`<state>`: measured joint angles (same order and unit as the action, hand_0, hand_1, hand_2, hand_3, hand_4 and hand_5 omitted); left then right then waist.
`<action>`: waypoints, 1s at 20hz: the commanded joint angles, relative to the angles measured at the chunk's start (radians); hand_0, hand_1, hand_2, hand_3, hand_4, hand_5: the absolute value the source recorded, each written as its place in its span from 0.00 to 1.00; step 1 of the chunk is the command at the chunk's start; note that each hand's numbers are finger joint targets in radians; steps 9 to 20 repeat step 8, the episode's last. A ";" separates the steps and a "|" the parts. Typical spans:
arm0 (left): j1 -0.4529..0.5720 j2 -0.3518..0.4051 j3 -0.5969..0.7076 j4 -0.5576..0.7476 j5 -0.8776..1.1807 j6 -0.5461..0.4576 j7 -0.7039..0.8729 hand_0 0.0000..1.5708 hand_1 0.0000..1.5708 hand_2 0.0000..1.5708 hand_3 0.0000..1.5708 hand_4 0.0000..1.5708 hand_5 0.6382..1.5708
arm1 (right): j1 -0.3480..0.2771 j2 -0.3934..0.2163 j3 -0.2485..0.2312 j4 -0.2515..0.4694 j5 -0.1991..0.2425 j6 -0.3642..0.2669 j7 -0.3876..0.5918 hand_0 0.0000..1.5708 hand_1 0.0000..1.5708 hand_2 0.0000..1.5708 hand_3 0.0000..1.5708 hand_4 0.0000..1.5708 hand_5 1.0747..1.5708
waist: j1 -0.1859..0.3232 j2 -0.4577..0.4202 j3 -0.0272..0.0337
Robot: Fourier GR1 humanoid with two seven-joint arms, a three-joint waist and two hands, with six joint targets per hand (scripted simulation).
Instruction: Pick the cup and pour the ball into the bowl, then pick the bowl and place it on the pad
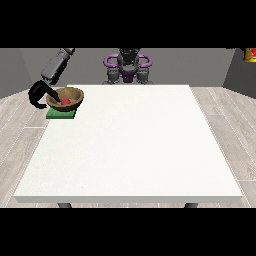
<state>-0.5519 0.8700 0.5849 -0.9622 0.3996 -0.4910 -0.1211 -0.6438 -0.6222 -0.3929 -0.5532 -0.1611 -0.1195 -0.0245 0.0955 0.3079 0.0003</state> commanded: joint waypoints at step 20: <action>0.092 -0.110 -0.078 -0.020 -0.052 0.061 0.024 0.00 0.00 0.00 0.00 0.76 1.00 | -0.012 -0.015 0.105 -0.017 0.069 0.078 0.150 0.00 0.00 0.00 0.00 0.13 0.61 | -0.046 -0.219 -0.0016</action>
